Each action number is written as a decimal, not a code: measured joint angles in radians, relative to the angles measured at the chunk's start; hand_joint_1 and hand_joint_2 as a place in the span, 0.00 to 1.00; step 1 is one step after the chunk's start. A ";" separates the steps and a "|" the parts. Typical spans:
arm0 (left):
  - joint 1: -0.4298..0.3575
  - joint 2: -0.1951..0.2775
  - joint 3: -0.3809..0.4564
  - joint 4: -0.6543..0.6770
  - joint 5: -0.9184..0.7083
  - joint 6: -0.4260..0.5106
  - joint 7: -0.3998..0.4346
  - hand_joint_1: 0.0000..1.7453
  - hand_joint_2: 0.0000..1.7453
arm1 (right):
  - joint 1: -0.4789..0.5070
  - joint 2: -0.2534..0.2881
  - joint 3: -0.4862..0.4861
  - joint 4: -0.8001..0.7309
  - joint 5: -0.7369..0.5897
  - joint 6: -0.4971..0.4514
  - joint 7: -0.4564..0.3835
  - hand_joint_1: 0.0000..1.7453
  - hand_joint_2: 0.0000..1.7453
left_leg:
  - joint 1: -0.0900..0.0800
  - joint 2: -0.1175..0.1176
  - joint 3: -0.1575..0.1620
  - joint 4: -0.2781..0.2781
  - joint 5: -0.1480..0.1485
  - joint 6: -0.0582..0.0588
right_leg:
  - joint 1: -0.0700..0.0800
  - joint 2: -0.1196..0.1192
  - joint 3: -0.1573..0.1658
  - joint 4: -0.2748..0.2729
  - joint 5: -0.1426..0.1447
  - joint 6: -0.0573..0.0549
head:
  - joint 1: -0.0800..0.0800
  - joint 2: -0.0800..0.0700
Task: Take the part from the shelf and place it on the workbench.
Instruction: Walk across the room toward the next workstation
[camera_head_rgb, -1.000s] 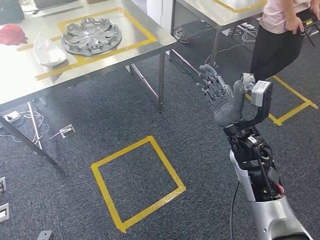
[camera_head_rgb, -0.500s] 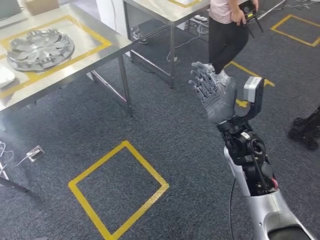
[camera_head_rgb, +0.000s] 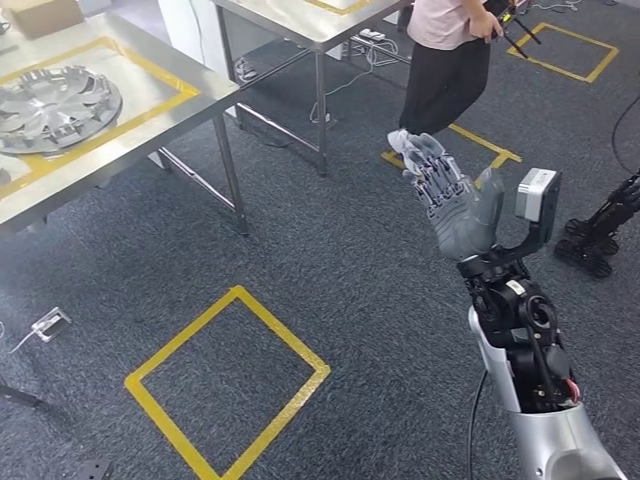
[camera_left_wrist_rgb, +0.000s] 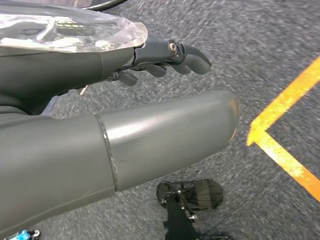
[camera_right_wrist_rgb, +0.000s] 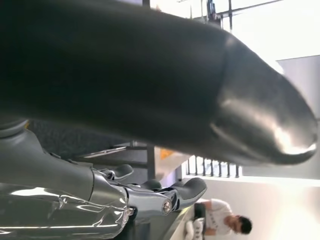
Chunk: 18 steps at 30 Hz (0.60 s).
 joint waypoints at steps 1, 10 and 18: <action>0.001 0.000 0.000 0.000 0.000 0.000 -0.001 0.00 0.00 | 0.003 -0.001 0.000 -0.004 0.000 -0.002 0.001 0.00 0.00 | -0.003 0.009 0.002 0.000 -0.002 -0.004 | 0.004 -0.006 0.008 -0.020 0.000 -0.005 | -0.001 0.000; 0.011 0.000 0.000 0.000 0.000 0.000 -0.009 0.00 0.00 | 0.036 -0.004 0.001 -0.043 -0.015 -0.016 0.018 0.00 0.00 | 0.003 -0.074 -0.142 0.303 -0.143 -0.028 | 0.000 0.089 0.009 -0.034 0.010 -0.040 | -0.039 0.000; 0.009 0.000 0.000 0.000 0.000 0.000 -0.011 0.00 0.00 | 0.049 -0.006 0.000 -0.074 -0.017 -0.022 0.024 0.00 0.00 | 0.003 -0.122 -0.029 0.006 0.019 -0.004 | -0.002 0.180 0.001 -0.029 0.013 -0.017 | -0.053 0.000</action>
